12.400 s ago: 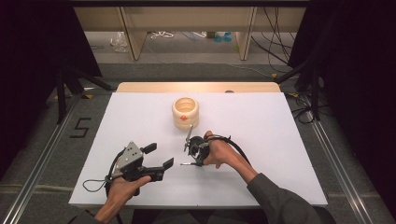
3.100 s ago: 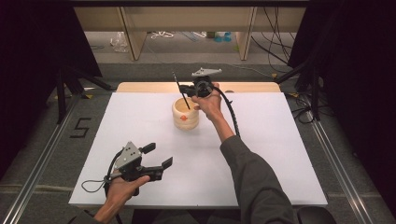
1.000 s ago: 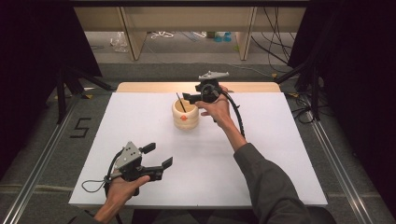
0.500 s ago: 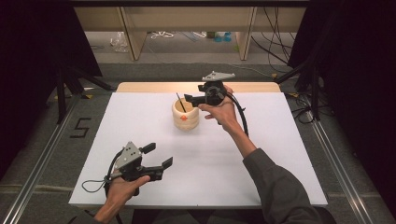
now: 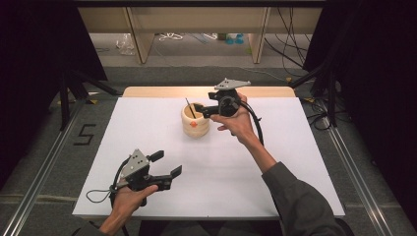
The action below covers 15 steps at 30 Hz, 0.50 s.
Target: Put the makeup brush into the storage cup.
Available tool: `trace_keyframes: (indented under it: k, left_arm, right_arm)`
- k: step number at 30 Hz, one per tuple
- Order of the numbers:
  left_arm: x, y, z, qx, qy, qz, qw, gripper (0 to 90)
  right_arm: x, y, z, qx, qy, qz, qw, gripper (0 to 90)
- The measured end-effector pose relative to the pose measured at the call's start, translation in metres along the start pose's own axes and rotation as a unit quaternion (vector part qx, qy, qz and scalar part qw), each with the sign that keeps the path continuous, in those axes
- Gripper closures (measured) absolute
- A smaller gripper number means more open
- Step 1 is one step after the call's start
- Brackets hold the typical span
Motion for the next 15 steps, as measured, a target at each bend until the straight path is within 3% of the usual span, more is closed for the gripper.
trace_keyframes:
  k: [6,15]
  left_arm:
    - [0.0,0.0,0.0,0.0,0.001,0.001,1.0,15.6]
    - [0.0,0.001,0.0,0.003,0.0,0.0,1.0,15.6]
  right_arm:
    - [-0.006,0.005,-0.001,-0.008,-0.005,0.004,0.9999,18.3]
    - [-0.012,0.01,-0.005,-0.005,-0.01,0.009,0.9999,16.4]
Point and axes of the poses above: each handheld gripper's, and its own axes: x roughly forward along the jaws, z roughly out of its top, y roughly to its left, the point moved 5 cm from there along x, roughly forward along the jaws, and after that the axes turned 7 degrees about x, right-handed, at the moved point
